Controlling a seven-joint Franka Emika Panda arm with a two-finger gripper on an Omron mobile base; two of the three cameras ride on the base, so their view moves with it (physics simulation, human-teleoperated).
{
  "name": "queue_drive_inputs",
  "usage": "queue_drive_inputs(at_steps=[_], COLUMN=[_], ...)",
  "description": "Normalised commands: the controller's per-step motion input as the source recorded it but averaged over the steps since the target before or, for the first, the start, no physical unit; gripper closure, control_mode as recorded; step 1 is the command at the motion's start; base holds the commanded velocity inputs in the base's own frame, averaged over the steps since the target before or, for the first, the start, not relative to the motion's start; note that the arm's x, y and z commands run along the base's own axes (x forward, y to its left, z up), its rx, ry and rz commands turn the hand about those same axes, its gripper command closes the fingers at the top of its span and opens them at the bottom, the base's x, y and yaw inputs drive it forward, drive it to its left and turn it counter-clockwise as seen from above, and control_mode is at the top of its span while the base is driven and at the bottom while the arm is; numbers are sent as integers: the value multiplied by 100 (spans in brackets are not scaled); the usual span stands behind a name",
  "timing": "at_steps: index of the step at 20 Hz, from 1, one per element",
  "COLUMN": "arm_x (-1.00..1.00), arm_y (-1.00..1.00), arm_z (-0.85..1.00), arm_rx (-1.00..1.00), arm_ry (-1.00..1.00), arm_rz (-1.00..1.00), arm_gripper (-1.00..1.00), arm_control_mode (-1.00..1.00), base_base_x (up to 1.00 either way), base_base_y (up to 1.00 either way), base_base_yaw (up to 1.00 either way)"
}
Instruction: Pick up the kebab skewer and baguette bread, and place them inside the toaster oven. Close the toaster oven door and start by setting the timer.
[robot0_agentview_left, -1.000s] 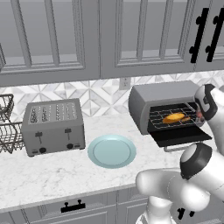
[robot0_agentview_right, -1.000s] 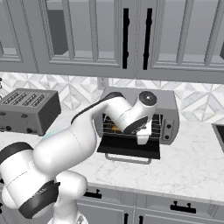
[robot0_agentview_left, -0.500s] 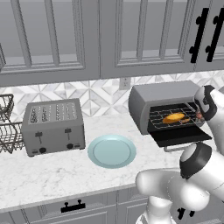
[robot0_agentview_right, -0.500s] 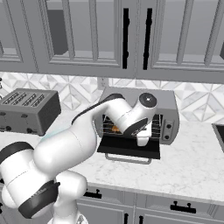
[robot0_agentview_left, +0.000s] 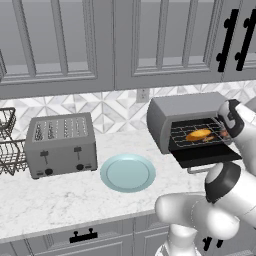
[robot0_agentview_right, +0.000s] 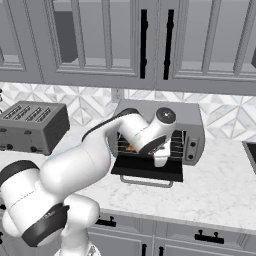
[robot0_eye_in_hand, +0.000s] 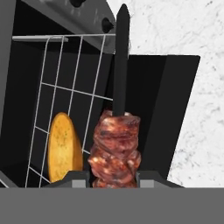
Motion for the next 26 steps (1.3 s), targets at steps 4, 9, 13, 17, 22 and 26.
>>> queue_drive_inputs(at_steps=[4,9,13,17,22,26], arm_x=[5,24,21,13,11,8], arm_y=[2,0,0,-2,-17,-19], arm_z=[0,0,0,-5,-10,-23], arm_rx=[0,0,0,0,0,0], arm_ry=[0,0,0,0,0,0], arm_rz=[0,0,0,0,4,7], arm_gripper=[100,100,100,100,100,100], arm_control_mode=[-100,-100,-100,-100,-100,-100], base_base_x=[0,0,0,0,0,0], base_base_y=[0,0,0,0,0,0], base_base_yaw=[0,0,0,0,0,0])
